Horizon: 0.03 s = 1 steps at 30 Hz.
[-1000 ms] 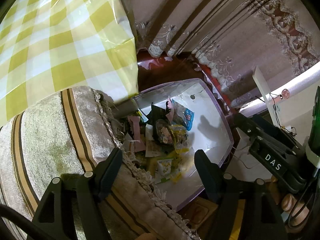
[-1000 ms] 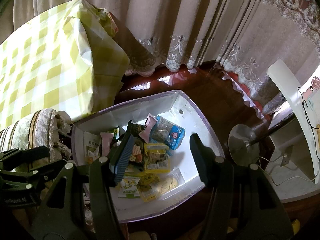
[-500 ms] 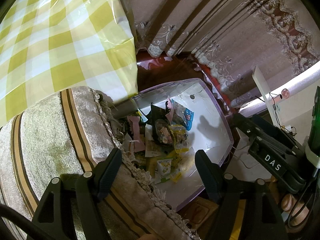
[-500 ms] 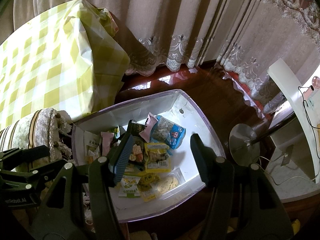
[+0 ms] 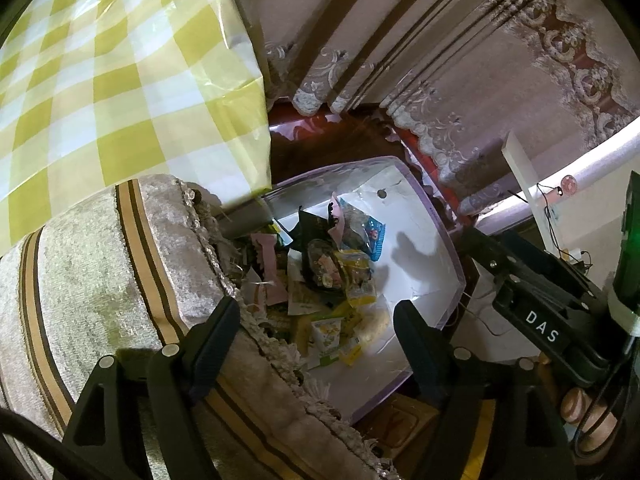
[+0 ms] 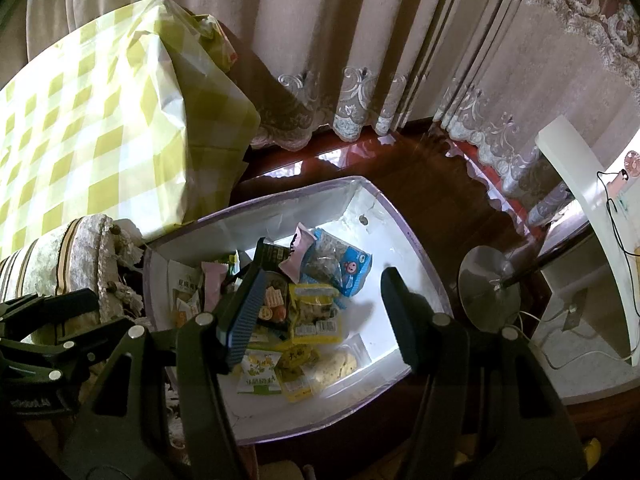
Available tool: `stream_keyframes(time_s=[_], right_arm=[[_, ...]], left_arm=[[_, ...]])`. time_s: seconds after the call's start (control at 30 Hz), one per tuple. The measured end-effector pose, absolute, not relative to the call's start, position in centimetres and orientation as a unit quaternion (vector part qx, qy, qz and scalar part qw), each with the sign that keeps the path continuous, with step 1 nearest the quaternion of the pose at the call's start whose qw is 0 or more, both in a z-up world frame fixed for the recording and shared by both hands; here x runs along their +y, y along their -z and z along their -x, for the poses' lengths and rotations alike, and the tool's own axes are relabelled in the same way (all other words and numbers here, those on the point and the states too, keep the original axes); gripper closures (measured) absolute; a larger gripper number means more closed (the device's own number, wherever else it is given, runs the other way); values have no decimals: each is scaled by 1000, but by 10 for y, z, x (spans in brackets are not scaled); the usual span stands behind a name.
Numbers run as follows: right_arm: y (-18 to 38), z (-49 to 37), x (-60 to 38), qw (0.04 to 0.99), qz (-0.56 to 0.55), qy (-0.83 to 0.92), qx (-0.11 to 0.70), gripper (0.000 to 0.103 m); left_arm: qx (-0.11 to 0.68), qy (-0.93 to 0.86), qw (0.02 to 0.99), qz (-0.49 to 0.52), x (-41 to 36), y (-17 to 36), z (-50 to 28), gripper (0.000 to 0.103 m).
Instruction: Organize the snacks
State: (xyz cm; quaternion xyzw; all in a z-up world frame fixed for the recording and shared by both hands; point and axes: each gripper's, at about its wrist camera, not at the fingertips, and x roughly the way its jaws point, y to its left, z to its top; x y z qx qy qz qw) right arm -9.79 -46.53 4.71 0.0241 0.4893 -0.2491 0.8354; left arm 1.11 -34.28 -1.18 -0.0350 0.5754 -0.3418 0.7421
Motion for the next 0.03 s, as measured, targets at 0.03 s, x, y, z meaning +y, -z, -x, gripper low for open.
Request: stream_keyframes(time_s=[0.03], right_arm=[[-47, 97, -466, 835, -24, 249, 489, 40]], left_arm=[[575, 346, 741, 35, -343, 12, -11, 20]])
